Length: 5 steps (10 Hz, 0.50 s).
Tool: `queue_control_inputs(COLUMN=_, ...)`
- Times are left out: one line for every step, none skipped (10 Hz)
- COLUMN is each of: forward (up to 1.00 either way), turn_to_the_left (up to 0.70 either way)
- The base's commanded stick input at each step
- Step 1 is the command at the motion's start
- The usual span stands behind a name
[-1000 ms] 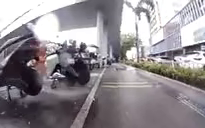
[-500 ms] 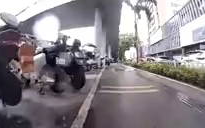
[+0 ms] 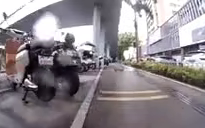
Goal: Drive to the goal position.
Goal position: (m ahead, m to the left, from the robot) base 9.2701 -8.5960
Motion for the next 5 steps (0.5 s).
queue_control_inputs(forward=0.70, turn_to_the_left=-0.12)
queue_control_inputs(forward=0.70, turn_to_the_left=0.00)
queue_control_inputs(forward=0.70, turn_to_the_left=0.00)
queue_control_inputs(forward=0.70, turn_to_the_left=0.00)
queue_control_inputs(forward=0.70, turn_to_the_left=0.00)
